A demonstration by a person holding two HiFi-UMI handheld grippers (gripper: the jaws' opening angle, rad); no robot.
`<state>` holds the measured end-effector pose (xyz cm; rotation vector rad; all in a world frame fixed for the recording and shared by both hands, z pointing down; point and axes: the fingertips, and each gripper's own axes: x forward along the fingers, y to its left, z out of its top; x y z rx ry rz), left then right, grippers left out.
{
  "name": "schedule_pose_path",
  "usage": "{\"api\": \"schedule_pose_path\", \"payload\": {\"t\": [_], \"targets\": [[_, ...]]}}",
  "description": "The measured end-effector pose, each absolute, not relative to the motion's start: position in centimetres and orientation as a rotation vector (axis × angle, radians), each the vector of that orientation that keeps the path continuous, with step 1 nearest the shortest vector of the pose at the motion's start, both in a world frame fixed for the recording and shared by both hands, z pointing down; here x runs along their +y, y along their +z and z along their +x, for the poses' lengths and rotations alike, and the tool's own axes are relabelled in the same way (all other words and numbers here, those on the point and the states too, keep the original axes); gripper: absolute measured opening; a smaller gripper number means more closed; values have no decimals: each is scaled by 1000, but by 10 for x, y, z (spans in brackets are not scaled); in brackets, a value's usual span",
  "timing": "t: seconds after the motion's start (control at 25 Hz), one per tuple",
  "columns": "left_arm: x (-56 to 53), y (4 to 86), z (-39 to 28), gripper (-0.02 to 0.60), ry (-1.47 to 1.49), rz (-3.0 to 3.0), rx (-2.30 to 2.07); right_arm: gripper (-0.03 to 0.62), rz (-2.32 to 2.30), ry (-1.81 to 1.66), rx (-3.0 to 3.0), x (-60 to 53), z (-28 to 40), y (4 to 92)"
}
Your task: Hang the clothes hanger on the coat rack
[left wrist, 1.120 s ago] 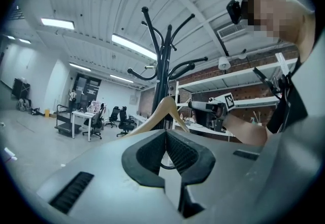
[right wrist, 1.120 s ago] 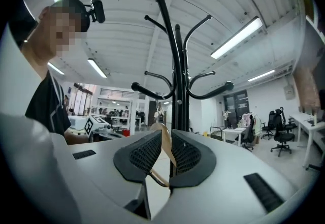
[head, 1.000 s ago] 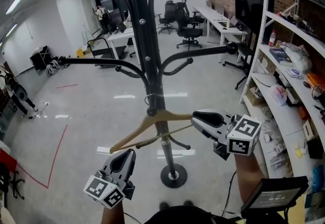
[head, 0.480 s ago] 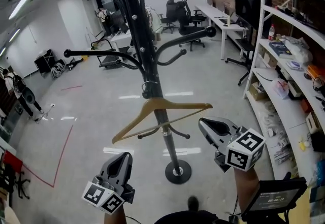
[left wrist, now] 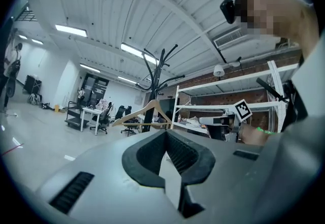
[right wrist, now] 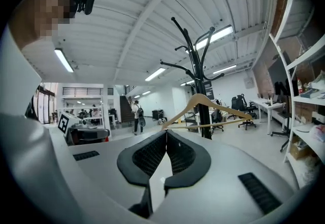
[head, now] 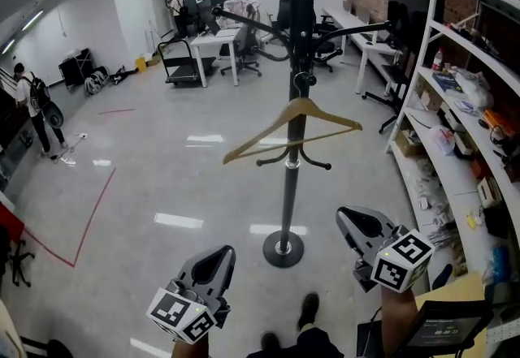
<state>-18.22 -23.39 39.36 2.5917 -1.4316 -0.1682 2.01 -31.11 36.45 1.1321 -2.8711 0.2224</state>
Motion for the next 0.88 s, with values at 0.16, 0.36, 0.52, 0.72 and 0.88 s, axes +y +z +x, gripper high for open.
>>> {"api": "schedule_pose_path", "payload": {"t": [0.16,0.36,0.52,0.72,0.88], "targets": [[-193,386,-185,0,-216,2576,-1400,8,1105,184,-2874,-260,15,362],[-142,377,-159,0,-207,2623,-1386,8,1117,169,-2891,-205,35,353],[-105,375,-130,0,-181,2625,-1410,8,1078,137,-2918,-160,57,351],[-47,377,-79,0,-136,2636,-1401,8,1037,145,-2921,-101,103,357],[-3,380,-50,0,-107,2588,-1416,8,1037,190,-2893,-61,140,366]]}}
